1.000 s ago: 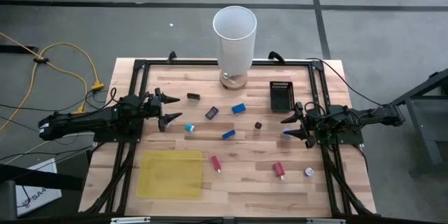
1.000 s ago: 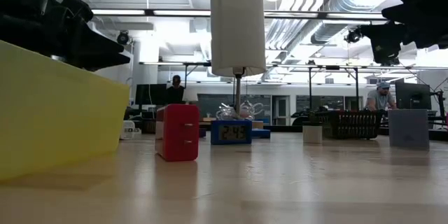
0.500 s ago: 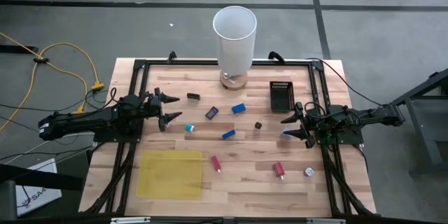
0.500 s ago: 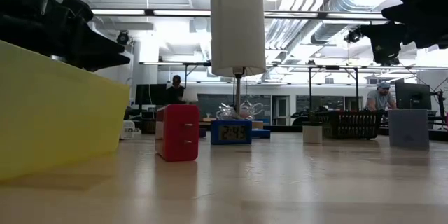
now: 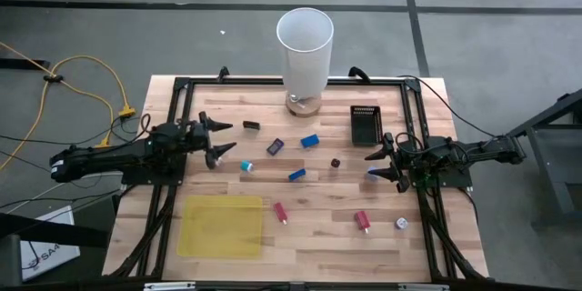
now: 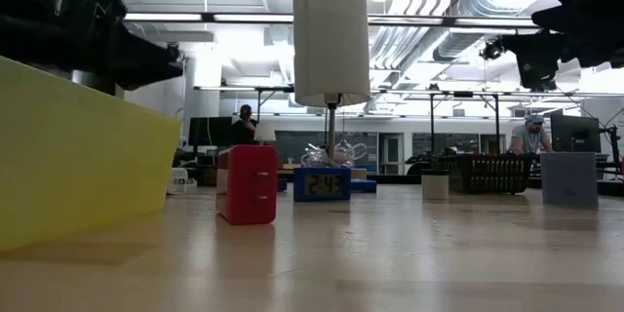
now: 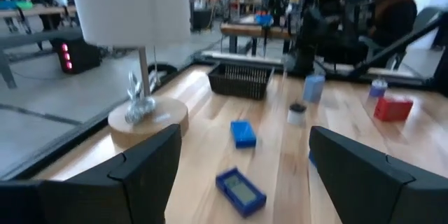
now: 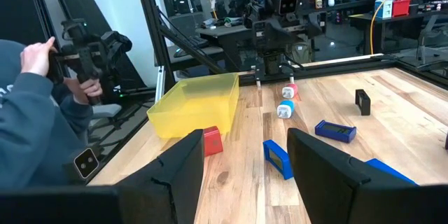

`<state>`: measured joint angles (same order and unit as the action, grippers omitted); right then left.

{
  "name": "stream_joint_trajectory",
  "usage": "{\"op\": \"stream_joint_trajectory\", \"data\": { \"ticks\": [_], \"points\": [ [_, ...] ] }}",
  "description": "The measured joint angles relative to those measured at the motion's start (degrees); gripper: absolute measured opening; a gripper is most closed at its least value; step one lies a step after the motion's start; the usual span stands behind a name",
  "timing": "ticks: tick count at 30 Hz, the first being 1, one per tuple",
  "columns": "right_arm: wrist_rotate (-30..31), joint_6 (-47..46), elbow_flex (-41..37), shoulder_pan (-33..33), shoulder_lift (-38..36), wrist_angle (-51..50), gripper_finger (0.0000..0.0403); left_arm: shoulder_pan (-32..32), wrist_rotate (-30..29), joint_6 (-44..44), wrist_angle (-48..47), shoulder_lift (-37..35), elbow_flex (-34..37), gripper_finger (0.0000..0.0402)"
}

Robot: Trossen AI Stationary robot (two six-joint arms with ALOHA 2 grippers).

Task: Pick & Place Office items
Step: Put the black digital clock into the black bin

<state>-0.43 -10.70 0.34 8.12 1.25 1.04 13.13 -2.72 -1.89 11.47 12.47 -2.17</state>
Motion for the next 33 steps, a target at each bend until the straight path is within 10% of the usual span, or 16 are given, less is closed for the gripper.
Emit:
{"op": "stream_joint_trajectory", "data": {
  "ticks": [33],
  "points": [
    [0.0,0.0,0.0,0.0,0.0,0.0,0.0191,0.0,-8.1,7.7,19.0,0.0,-0.4,0.0308]
  ]
}}
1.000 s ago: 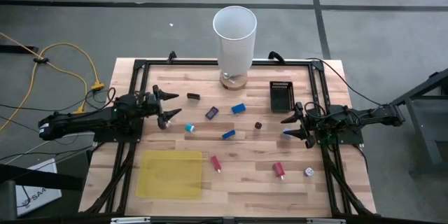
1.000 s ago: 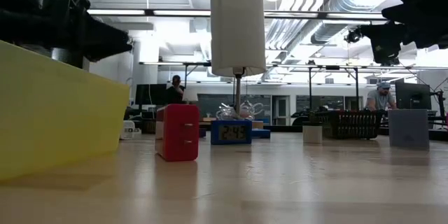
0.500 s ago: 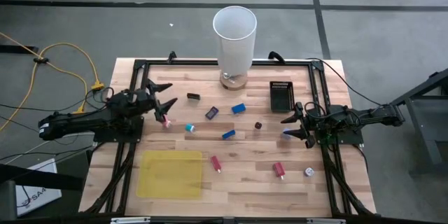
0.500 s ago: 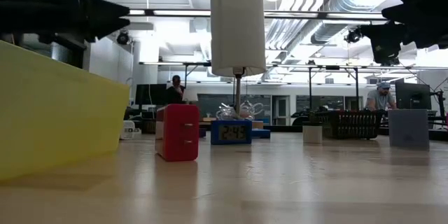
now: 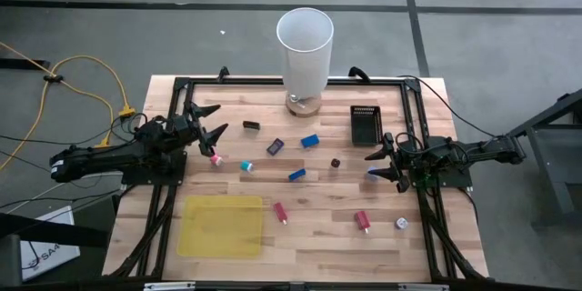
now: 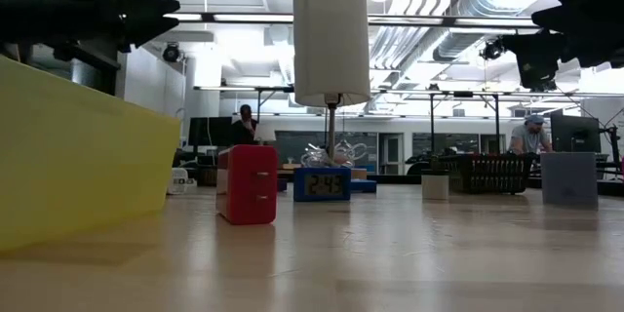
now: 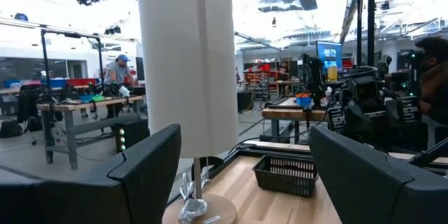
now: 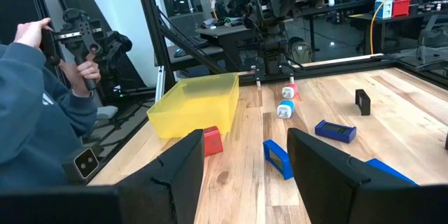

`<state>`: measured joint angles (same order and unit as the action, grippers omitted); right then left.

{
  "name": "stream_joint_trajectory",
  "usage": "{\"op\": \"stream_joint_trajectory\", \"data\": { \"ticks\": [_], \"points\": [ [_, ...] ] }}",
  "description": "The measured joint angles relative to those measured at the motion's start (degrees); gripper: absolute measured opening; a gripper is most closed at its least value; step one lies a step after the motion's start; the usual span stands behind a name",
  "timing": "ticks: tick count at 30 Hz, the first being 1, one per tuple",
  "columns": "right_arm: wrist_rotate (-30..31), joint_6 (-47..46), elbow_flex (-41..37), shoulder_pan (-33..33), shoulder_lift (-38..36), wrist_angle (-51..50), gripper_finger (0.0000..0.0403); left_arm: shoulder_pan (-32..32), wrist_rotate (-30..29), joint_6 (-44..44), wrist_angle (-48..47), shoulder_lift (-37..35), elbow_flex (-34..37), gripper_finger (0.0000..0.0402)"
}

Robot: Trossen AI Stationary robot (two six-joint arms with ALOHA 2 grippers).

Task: Pick & Place Office items
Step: Put the black digital clock into the black bin

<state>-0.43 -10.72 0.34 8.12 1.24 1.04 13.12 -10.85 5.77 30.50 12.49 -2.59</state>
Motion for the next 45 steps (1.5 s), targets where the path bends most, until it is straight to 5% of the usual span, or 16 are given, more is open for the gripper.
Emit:
{"op": "stream_joint_trajectory", "data": {
  "ticks": [15,31,45],
  "points": [
    [0.0,0.0,0.0,0.0,0.0,0.0,0.0191,0.0,-1.3,-0.2,-0.3,3.8,-2.1,0.0308],
    [0.0,0.0,0.0,0.0,0.0,0.0,0.0191,0.0,-1.2,4.8,-1.3,18.5,-16.4,0.0308],
    [0.0,0.0,0.0,0.0,0.0,0.0,0.0191,1.3,-0.8,7.5,-11.3,24.2,-27.9,0.0308]
  ]
}}
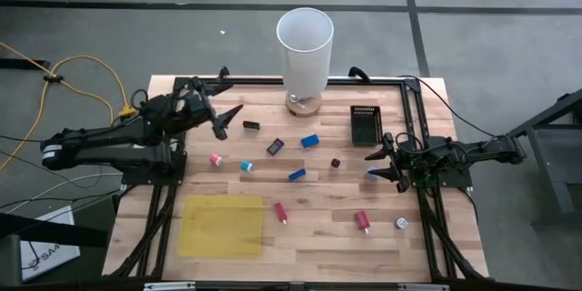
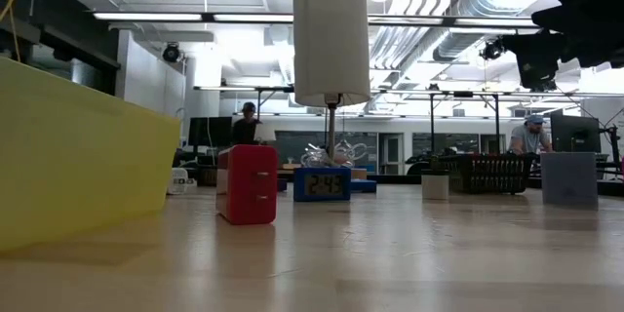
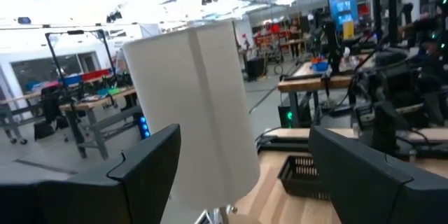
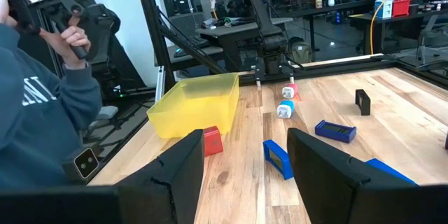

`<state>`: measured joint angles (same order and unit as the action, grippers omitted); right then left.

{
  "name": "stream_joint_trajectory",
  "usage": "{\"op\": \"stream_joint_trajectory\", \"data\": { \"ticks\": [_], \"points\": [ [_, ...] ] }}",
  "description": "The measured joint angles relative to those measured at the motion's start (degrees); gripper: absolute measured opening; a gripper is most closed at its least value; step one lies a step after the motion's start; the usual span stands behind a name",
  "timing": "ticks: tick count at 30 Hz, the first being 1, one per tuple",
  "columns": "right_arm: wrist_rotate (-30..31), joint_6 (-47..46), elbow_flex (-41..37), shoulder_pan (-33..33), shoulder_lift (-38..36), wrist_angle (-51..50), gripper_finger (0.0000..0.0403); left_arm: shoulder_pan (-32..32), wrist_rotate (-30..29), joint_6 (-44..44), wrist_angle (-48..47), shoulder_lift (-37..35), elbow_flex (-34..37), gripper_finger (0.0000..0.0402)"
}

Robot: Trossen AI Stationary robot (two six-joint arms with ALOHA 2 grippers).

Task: Pick & Place Office items
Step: Put the black digital clock into the black bin

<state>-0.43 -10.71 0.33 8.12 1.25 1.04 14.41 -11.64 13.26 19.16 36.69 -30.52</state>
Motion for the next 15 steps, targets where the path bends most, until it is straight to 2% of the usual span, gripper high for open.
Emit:
{"op": "stream_joint_trajectory", "data": {
  "ticks": [6,15],
  "points": [
    [0.0,0.0,0.0,0.0,0.0,0.0,0.0191,2.9,3.3,-2.2,-3.0,0.0,-0.1,0.0308],
    [0.0,0.0,0.0,0.0,0.0,0.0,0.0191,9.2,13.2,-2.2,-7.8,0.2,-0.1,0.0308]
  ]
}}
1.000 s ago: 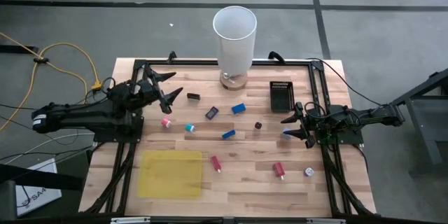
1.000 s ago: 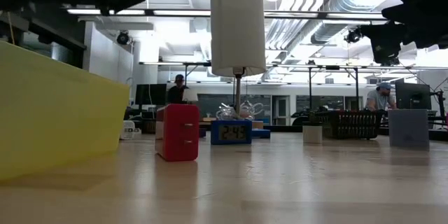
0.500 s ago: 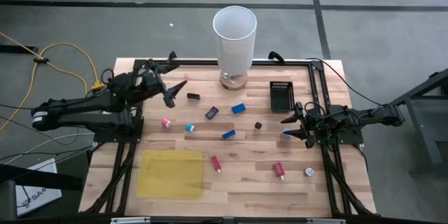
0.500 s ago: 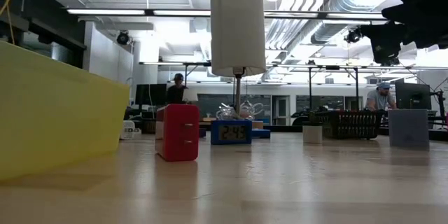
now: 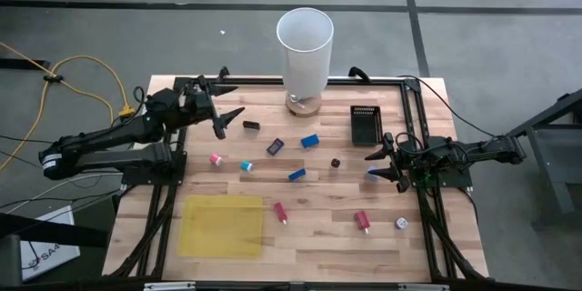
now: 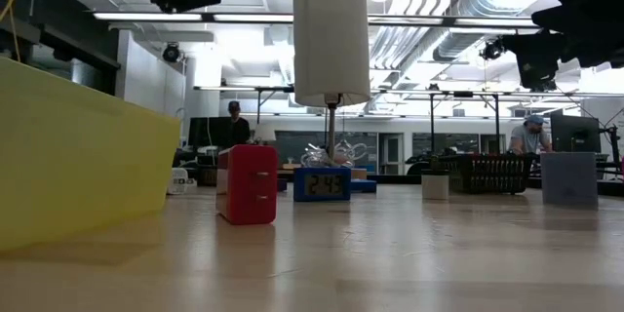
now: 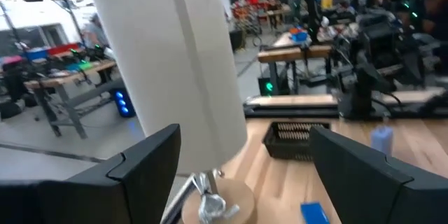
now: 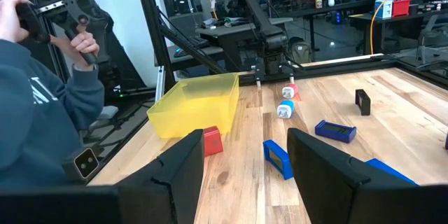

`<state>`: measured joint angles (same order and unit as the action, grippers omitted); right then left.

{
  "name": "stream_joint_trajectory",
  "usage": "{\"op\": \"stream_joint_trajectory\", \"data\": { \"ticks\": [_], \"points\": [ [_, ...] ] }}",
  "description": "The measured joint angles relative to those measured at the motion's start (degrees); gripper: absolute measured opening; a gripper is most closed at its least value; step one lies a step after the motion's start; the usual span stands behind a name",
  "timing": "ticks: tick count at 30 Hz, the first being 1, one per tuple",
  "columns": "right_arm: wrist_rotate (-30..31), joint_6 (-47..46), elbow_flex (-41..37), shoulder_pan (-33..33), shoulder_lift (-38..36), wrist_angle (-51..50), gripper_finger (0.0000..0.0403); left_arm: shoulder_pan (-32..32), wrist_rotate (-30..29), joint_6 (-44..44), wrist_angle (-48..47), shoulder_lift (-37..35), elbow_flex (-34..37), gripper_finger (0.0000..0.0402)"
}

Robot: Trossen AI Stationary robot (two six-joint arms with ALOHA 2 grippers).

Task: Pick & Place Office items
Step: Put the black digital clock into the black bin

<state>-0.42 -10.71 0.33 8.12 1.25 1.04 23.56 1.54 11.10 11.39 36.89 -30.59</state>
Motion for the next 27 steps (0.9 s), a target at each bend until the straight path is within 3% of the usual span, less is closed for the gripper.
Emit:
{"op": "stream_joint_trajectory", "data": {
  "ticks": [13,27],
  "points": [
    [0.0,0.0,0.0,0.0,0.0,0.0,0.0191,7.0,8.3,0.5,-8.6,0.0,0.0,0.0308],
    [0.0,0.0,0.0,0.0,0.0,0.0,0.0191,7.4,9.3,3.1,-17.2,0.6,0.0,0.0308]
  ]
}}
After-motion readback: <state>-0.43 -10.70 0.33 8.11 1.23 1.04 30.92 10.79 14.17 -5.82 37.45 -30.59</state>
